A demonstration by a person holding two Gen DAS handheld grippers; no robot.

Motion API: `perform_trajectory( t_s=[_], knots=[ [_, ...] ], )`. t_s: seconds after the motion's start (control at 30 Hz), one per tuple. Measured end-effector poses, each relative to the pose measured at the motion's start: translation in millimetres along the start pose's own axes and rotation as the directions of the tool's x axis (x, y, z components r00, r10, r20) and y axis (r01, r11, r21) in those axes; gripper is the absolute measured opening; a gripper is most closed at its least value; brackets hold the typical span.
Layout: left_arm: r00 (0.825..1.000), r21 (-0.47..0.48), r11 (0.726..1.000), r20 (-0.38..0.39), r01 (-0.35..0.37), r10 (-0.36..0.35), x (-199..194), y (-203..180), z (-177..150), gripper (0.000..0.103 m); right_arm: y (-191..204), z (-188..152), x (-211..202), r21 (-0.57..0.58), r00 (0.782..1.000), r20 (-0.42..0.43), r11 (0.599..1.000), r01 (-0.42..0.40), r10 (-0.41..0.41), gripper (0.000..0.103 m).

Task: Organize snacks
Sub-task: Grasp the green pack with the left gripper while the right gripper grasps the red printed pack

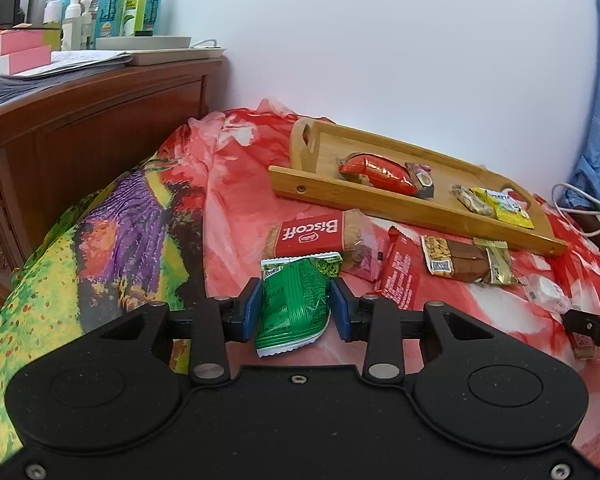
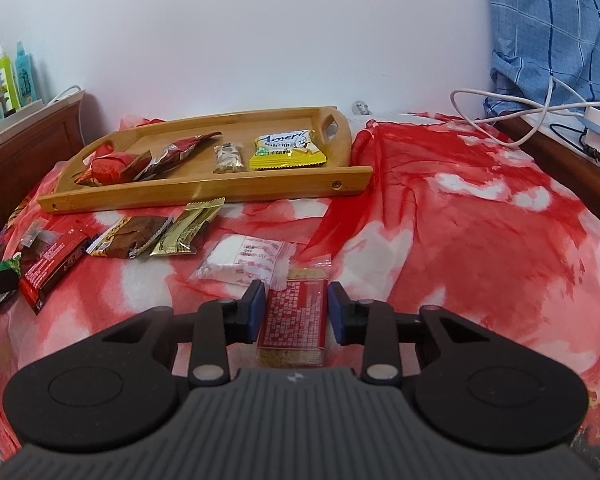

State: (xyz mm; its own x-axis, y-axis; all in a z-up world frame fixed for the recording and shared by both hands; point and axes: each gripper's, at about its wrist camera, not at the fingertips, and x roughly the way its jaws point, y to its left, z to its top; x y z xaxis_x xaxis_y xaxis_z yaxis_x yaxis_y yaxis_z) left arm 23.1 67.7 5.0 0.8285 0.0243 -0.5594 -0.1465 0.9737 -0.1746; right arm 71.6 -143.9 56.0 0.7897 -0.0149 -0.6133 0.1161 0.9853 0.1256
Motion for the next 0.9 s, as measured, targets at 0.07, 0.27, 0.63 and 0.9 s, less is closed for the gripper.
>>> perform_trajectory(
  t_s=[0.07, 0.27, 0.63, 0.9],
  knots=[
    [1.000, 0.002, 1.000, -0.003, -0.005, 0.005, 0.3, -0.7, -0.8, 0.034, 1.3, -1.2, 0.9, -0.006, 1.000, -0.002, 1.000, 0.010, -0.010, 0.054],
    [1.000, -0.001, 1.000, -0.007, -0.010, 0.010, 0.9, 0.7, -1.0, 0.034, 9.1, -2.1, 6.9, -0.066, 0.999, -0.017, 0.997, 0.030, -0.031, 0.057],
    [0.998, 0.032, 0.999, 0.058, -0.019, 0.017, -16.8, -7.5, 2.8, 0.032, 13.3, -1.0, -25.5, -0.140, 0.997, 0.072, 0.990, 0.024, -0.014, 0.037],
    [0.996, 0.029, 1.000, 0.090, -0.002, -0.001, -23.3, -13.2, 11.3, 0.032, -0.6, 6.5, -27.6, -0.062, 0.999, 0.032, 0.998, -0.003, 0.005, 0.030]
  ],
)
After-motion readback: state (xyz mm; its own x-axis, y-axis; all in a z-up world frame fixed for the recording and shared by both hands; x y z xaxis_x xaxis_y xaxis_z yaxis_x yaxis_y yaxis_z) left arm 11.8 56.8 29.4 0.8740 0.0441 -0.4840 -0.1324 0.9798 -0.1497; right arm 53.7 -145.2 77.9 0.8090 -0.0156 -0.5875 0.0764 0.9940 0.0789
